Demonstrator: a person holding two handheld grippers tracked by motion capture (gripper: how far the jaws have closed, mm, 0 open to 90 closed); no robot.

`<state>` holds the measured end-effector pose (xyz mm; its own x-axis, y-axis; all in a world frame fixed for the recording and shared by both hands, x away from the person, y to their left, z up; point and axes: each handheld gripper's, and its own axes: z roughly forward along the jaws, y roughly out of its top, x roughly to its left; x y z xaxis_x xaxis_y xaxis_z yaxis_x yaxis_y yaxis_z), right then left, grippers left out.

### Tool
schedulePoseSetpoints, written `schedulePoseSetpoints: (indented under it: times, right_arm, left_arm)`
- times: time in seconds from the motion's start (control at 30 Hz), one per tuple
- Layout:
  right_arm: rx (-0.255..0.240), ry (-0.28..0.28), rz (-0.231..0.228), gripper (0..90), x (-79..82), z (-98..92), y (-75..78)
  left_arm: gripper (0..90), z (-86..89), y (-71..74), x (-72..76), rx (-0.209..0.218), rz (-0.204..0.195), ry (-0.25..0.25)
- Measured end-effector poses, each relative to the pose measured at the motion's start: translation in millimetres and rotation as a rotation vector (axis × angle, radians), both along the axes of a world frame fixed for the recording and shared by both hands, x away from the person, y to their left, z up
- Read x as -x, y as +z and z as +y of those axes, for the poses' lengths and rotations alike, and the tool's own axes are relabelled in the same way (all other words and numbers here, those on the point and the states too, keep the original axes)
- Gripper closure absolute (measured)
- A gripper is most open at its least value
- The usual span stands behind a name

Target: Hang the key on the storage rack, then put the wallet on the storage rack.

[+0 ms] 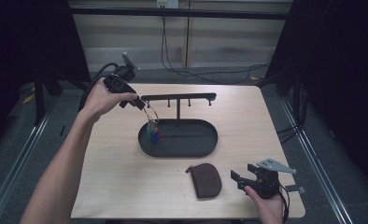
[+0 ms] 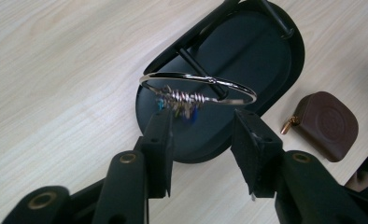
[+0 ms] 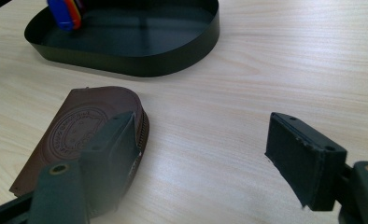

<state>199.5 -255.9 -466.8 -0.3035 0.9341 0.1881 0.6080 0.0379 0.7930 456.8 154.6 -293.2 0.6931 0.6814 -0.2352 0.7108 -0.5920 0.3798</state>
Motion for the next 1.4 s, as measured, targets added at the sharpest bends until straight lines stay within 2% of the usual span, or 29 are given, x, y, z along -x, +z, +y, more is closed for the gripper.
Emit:
schedulePoseSetpoints:
  times: [0.07,0.17,0.23,0.37,0.47,0.63,0.73,0.87,0.9,0.97,1.07,1.1,1.17,1.27,1.4]
  right_arm:
    - [0.001,-0.003,0.002,24.9,-0.3,0.1,-0.2]
    - [0.002,-0.004,0.003,24.9,-0.9,0.0,-0.3]
    - [0.005,-0.002,0.002,24.9,-0.4,0.2,-0.3]
    - [0.006,-0.005,0.0,24.9,0.9,-0.4,0.0]
    - [0.001,-0.008,0.001,24.9,2.1,-1.2,0.0]
    - [0.004,-0.005,0.006,24.9,-0.3,0.1,-0.5]
    - [0.006,-0.006,0.004,24.9,0.3,0.6,-0.4]
    - [0.005,-0.016,-0.01,24.9,2.7,-0.5,0.5]
    - [0.0,-0.017,-0.009,24.9,3.1,-1.3,0.7]
    - [0.0,-0.02,-0.011,24.8,3.4,-2.3,0.8]
    - [0.003,-0.018,-0.007,24.8,2.6,-1.5,0.6]
    - [0.002,-0.018,-0.005,24.8,2.2,-0.9,0.4]
    - [-0.003,-0.012,-0.003,24.9,1.7,-0.6,0.3]
    - [-0.014,-0.014,0.006,24.9,2.2,-0.2,0.6]
    - [-0.013,-0.017,0.01,23.1,2.4,0.0,0.6]
  left_arm:
    - [57.7,0.4,0.0,2.3,0.005,-0.012,-0.005]
    - [54.6,1.6,0.1,6.4,0.049,-0.027,-0.02]
    - [51.0,2.8,-1.4,10.5,0.069,-0.039,-0.013]
    - [47.6,7.1,-7.9,18.1,0.092,-0.022,0.001]
    - [44.6,9.7,-9.9,21.7,0.115,-0.027,0.008]
    - [41.1,11.4,-14.9,31.6,0.117,-0.069,0.025]
    - [40.7,11.2,-19.6,39.2,0.127,-0.084,0.011]
    - [36.9,11.4,-24.7,52.5,0.127,-0.144,0.02]
    - [36.0,12.1,-26.2,55.8,0.139,-0.153,0.021]
    - [35.9,14.3,-30.3,63.3,0.189,-0.16,0.028]
    - [35.9,17.9,-37.5,72.2,0.23,-0.174,0.03]
    - [36.4,19.9,-40.0,74.5,0.232,-0.169,0.023]
    - [38.9,22.7,-44.4,80.6,0.22,-0.188,0.039]
    - [36.6,29.0,-51.8,88.7,0.246,-0.19,0.043]
    - [32.9,36.1,-63.4,101.7,0.259,-0.218,0.067]
